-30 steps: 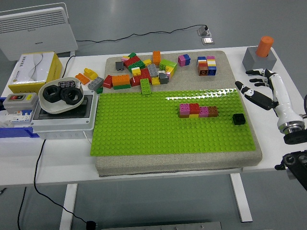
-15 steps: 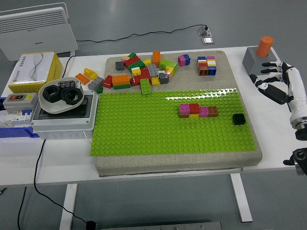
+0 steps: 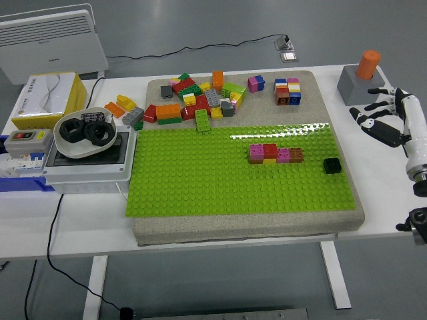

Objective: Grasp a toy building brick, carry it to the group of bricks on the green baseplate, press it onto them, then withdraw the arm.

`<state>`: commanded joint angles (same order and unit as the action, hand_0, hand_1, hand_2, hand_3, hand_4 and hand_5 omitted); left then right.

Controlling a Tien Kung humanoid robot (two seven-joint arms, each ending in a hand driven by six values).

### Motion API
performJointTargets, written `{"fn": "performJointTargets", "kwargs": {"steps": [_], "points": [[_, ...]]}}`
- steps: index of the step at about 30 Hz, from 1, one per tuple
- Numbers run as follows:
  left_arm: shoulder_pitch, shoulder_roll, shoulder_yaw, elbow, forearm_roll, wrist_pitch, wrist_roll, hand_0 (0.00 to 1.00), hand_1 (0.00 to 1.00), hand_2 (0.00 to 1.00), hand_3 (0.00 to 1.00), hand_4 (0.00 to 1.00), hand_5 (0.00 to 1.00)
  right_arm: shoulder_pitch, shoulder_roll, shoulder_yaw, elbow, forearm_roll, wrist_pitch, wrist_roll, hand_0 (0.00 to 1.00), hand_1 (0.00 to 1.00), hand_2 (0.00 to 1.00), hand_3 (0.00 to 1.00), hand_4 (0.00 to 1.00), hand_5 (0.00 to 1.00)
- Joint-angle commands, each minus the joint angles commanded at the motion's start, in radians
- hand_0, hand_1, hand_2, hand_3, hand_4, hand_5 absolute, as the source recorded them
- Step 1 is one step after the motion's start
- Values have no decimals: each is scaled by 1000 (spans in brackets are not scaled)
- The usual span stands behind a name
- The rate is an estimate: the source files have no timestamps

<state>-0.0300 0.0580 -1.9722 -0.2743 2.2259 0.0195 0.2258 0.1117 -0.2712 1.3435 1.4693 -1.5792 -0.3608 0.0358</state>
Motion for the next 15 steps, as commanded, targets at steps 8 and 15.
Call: {"fn": "performJointTargets", "kwargs": {"steps": [8,15], "points": [[-7,15,3,-4,-20,9,-4,683,574,586,550,645,516,-4,3,20,6,-6,1,-2,547,409,450,606,873,297],[-15,23,14,-9,-36,13,-6,686,576,584,550,651,522,-8,3,39,9,-8,3,-1,551,409,449,604,874,278]]}}
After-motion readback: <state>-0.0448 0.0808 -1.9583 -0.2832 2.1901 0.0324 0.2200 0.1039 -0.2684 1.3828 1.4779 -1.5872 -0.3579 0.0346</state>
